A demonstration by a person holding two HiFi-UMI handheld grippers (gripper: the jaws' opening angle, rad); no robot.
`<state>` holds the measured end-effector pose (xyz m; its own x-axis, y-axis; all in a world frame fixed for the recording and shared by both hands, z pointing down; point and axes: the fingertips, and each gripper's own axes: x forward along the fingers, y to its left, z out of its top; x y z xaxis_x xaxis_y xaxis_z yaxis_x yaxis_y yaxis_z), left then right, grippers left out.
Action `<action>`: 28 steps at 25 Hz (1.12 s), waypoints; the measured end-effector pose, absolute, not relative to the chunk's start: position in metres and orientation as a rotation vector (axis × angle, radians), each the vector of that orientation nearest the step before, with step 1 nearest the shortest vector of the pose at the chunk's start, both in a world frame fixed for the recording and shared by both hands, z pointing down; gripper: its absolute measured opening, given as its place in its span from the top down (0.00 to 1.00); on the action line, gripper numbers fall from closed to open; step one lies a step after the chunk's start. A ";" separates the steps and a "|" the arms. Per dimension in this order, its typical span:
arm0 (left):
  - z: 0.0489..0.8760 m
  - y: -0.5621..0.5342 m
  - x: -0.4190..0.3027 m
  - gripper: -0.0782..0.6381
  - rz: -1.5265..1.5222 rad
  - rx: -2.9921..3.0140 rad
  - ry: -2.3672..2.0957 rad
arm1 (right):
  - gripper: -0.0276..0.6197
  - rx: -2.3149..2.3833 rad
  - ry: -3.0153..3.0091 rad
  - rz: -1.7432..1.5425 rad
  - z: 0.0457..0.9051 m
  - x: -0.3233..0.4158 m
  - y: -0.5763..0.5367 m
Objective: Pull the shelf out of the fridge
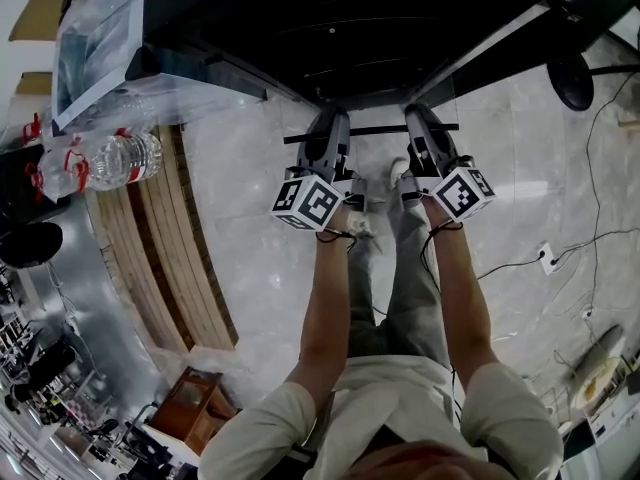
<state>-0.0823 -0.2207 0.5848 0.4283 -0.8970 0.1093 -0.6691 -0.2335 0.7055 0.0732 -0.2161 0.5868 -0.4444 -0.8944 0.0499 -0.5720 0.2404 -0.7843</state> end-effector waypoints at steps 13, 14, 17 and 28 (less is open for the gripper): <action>0.561 -0.202 -0.078 0.71 -0.433 1.996 -1.320 | 0.79 -1.329 2.117 -1.048 0.562 0.077 -0.197; 0.560 -0.200 -0.078 0.71 -0.433 1.996 -1.322 | 0.79 -1.327 2.115 -1.050 0.561 0.077 -0.196; 0.558 -0.195 -0.079 0.71 -0.435 1.989 -1.325 | 0.79 -1.317 2.110 -1.058 0.559 0.076 -0.192; 0.554 -0.188 -0.083 0.71 -0.443 1.972 -1.323 | 0.80 -1.320 2.110 -1.068 0.553 0.072 -0.185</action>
<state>-0.0831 -0.1883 0.5544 0.4171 -0.9031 0.1018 -0.6596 -0.2237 0.7176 0.0722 -0.1850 0.5533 -0.4547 -0.8897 0.0397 -0.5588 0.2503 -0.7906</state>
